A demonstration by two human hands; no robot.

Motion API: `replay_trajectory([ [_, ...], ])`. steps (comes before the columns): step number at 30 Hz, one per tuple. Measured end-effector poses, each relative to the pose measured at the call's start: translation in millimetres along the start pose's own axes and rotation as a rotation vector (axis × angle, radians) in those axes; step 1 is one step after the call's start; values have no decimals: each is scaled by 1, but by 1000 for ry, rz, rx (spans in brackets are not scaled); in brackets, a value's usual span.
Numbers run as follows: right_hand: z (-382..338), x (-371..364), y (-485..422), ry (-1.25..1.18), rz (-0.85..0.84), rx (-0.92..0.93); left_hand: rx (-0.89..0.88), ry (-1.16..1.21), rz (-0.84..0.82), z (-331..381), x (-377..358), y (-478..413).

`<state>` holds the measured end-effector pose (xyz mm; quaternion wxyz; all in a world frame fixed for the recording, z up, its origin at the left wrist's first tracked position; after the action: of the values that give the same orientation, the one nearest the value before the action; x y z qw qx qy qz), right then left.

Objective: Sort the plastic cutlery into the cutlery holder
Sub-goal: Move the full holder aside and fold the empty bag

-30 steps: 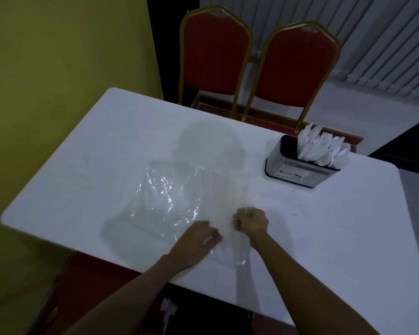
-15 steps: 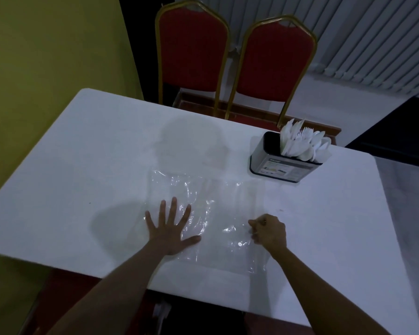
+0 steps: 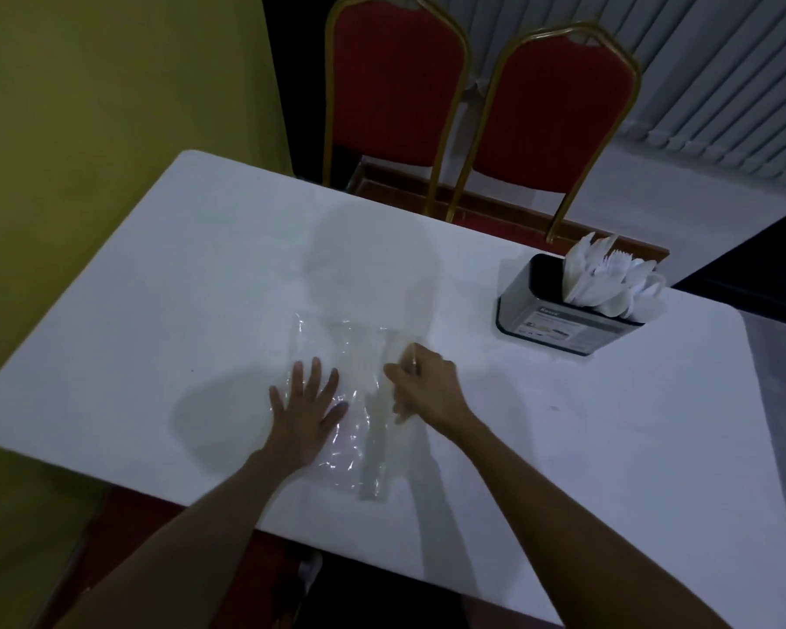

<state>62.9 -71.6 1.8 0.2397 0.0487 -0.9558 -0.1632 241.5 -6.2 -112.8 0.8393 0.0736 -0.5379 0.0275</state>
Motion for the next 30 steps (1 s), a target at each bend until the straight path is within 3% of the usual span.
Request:
replay_trajectory([
  [2, -7, -42, -5, 44, -70, 36, 120, 283, 266, -6, 30, -3],
  [4, -6, -74, -9, 141, -87, 72, 298, 386, 577, -25, 55, 7],
  [5, -1, -88, -12, 209, -93, 90, 438, 421, 636, -38, 63, 15],
  [7, 10, -106, -12, 316, -120, 115, 615, 487, 566, -54, 66, 27],
  [12, 23, -114, -7, 346, -272, 226, 594, 530, 322, -52, 65, 26],
  [13, 24, -108, -9, 358, -226, 280, 573, 483, 308, -49, 63, 24],
  [15, 28, -86, -13, 471, 43, 343, 519, 393, 276, -43, 55, 19],
  [17, 36, -56, -11, 483, 352, 159, 494, 343, 253, -40, 49, 15],
  [18, 44, -45, -8, 416, 413, 25, 509, 355, 245, -39, 47, 16],
  [21, 63, -45, -13, 179, 337, -208, 588, 438, 196, -37, 44, 16],
  [23, 68, -38, -16, 100, 283, -289, 509, 429, 179, -28, 47, 15],
  [27, 71, -4, -11, 13, 140, -325, 380, 573, 142, 5, 54, 16],
  [30, 72, 34, 3, 33, 164, -288, 267, 669, 104, 46, 56, 19],
])
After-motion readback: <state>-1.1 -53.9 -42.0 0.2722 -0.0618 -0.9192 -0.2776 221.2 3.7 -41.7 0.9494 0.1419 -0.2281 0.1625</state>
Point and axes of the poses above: each hand's wrist, its own y-axis away from the middle knuckle, its own x-axis out of the back of the hand, z = x × y, the point moved 6 cm from there along -y, towards the middle knuckle, and after that the axes turned 13 degrees about z, right-handed, at the moved point
